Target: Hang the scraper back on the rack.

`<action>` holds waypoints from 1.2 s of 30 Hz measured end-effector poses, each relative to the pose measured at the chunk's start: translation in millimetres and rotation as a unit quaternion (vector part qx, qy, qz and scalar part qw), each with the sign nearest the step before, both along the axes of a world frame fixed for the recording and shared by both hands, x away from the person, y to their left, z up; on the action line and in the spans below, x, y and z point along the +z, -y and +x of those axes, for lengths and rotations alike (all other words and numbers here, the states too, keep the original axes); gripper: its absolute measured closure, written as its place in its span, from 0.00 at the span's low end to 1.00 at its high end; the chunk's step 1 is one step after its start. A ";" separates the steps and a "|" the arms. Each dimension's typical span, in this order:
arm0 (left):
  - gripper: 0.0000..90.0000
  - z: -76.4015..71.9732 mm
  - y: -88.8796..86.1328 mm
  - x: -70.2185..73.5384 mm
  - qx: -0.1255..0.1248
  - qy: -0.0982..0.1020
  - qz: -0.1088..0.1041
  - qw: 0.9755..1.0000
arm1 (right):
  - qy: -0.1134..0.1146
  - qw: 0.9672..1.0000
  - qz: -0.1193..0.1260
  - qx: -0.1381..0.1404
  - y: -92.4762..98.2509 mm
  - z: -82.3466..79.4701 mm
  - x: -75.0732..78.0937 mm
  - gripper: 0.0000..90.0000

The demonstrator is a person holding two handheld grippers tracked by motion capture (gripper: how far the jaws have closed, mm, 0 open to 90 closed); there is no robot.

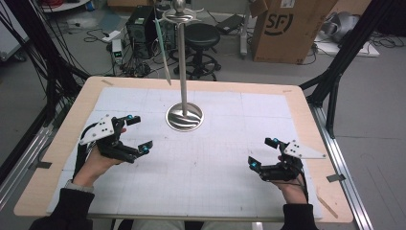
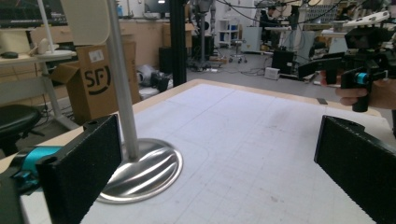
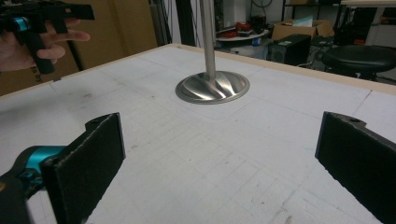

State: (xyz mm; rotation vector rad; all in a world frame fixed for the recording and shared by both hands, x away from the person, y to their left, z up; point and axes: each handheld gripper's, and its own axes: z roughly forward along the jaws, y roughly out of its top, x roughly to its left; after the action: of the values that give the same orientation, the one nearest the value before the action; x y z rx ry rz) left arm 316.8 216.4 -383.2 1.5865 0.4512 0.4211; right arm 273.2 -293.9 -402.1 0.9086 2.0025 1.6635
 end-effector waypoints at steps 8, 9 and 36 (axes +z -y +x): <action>0.02 -6.2 -12.7 -22.6 0.026 -0.030 0.025 0.999 | -0.002 1.000 0.001 -0.001 -0.2 1.3 -0.7 0.00; 0.02 -6.6 -14.1 -24.5 0.028 -0.033 0.030 0.999 | 0.000 1.000 0.001 -0.001 -0.2 2.0 -0.9 0.00; 0.02 -26.1 -56.9 -49.3 0.127 -0.076 0.008 0.989 | 0.001 0.998 0.005 -0.059 28.7 4.1 -18.8 0.00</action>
State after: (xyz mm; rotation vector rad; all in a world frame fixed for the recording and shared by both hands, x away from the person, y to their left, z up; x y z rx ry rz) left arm 290.8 273.3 -432.5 1.5882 0.7736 0.4987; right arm 277.3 -322.5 -420.9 1.0079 1.9027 1.6109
